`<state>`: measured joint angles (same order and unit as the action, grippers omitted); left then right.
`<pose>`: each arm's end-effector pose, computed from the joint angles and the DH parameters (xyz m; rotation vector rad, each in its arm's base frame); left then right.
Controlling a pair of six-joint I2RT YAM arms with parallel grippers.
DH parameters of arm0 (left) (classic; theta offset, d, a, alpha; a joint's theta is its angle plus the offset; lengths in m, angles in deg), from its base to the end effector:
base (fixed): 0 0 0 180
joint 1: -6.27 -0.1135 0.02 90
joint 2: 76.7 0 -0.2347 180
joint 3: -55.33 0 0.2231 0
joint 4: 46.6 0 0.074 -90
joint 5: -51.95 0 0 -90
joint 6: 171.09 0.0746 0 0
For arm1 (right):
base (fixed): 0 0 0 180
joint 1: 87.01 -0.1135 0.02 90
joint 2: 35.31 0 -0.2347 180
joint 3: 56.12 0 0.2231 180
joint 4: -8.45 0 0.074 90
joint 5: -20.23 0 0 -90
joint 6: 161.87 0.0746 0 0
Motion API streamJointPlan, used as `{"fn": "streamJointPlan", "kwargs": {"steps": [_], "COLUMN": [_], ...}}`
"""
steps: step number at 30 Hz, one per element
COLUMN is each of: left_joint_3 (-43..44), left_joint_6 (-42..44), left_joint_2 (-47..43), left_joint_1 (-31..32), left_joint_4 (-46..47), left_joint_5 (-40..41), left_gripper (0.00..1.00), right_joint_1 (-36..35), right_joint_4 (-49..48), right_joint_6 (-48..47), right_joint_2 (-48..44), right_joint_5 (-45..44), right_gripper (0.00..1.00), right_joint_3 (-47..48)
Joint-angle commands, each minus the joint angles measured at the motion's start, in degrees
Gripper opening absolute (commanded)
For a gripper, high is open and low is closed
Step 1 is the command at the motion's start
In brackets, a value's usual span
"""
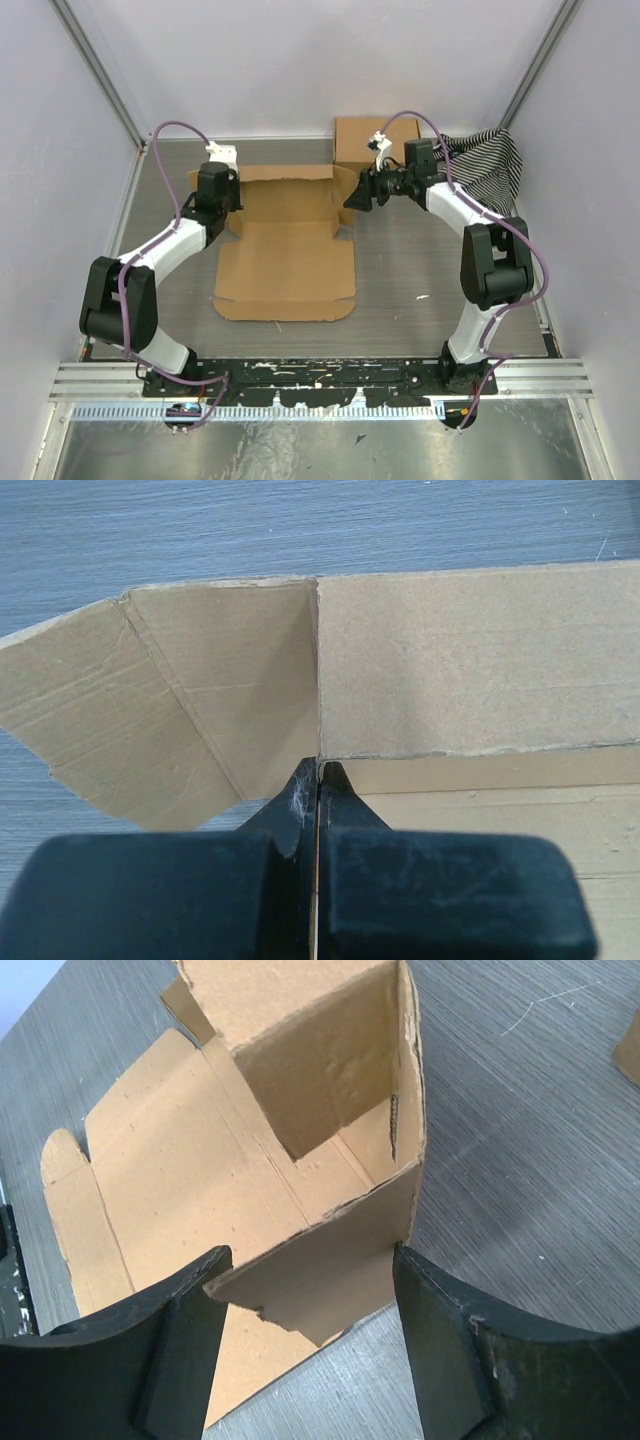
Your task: Fold the paper box
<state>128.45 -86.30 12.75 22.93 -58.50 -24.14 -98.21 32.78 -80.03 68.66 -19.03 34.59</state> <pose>0.3508 -0.0863 0.2162 0.0555 2.0471 0.0129 0.3712 0.1324 0.2161 -0.8210 1.9515 1.0042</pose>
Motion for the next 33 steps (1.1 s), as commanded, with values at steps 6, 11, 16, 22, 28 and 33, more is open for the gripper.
{"fn": "streamJointPlan", "kwargs": {"steps": [6,11,16,22,28,33], "left_joint_3": [-5.2,-5.1,-6.6,-6.9,-6.7,-7.0], "left_joint_6": [1.2,1.0,0.6,0.6,1.1,1.3], "left_joint_2": [-2.1,-1.9,-2.3,-1.9,-1.5,-1.7], "left_joint_1": [0.0,0.0,0.0,0.0,0.0,0.0], "left_joint_4": [2.7,2.9,4.7,4.9,4.8,4.5], "left_joint_5": [2.7,2.4,2.0,1.5,1.6,1.3], "left_gripper": [0.00,0.00,0.00,0.00,0.00,0.00], "right_joint_1": [4.3,12.3,14.2,11.5,6.6,4.9], "right_joint_4": [2.5,-6.5,-11.1,-8.9,-10.9,-11.3], "right_joint_6": [-3.3,2.9,7.9,7.5,5.6,5.2], "right_joint_2": [-8.2,-12.2,-8.2,2.2,4.7,5.5], "right_joint_5": [2.1,0.7,-1.2,-1.9,-1.7,1.0], "right_gripper": [0.69,0.68,0.66,0.63,0.63,0.63], "right_joint_3": [-0.1,-3.2,-2.5,2.8,2.4,2.3]}}
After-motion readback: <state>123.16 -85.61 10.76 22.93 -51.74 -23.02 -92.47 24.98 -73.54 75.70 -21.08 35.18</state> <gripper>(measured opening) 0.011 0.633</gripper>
